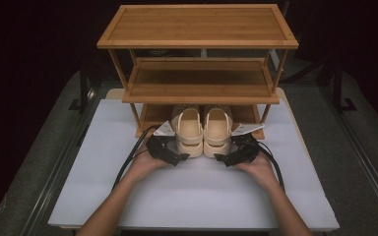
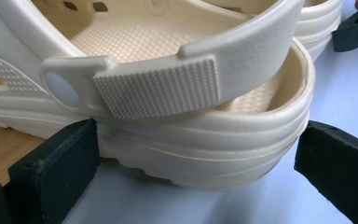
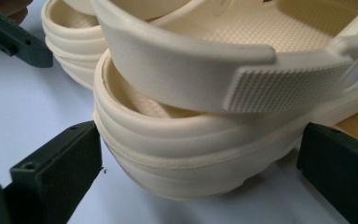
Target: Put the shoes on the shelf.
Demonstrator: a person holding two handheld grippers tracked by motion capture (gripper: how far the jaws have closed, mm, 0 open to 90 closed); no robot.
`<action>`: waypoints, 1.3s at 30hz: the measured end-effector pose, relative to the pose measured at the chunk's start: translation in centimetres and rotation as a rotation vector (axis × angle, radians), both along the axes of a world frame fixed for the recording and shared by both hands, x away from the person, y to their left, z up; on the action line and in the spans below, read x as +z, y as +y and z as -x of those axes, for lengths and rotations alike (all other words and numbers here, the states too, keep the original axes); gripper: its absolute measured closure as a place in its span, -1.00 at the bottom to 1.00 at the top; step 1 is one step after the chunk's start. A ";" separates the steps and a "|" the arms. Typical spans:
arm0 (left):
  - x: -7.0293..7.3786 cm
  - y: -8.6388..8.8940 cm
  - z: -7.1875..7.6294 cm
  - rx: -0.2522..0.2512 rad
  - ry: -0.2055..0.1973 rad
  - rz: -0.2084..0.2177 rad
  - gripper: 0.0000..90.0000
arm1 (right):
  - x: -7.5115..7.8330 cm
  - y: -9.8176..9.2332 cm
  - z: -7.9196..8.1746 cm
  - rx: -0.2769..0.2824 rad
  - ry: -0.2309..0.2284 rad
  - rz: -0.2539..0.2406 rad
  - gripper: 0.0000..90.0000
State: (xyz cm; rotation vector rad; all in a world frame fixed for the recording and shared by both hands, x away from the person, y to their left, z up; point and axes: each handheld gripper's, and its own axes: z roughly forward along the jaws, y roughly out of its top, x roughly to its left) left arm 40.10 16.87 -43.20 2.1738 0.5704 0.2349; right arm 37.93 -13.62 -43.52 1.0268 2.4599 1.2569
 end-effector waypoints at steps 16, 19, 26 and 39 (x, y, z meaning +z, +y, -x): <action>0.5 0.7 -3.5 0.010 0.017 0.030 -1.00 | 0.5 0.8 -3.3 -0.018 0.006 -0.031 -1.00; 0.5 0.7 -3.8 0.011 0.014 0.022 -1.00 | 0.5 0.8 -3.6 -0.017 0.007 -0.025 -1.00; 0.5 0.6 -4.8 0.034 0.010 0.024 -1.00 | 0.4 0.9 -4.7 -0.030 -0.006 -0.024 -1.00; -0.3 -0.1 -5.9 0.057 -0.017 -0.020 -1.00 | -0.1 1.5 -6.2 -0.088 -0.042 -0.024 -0.98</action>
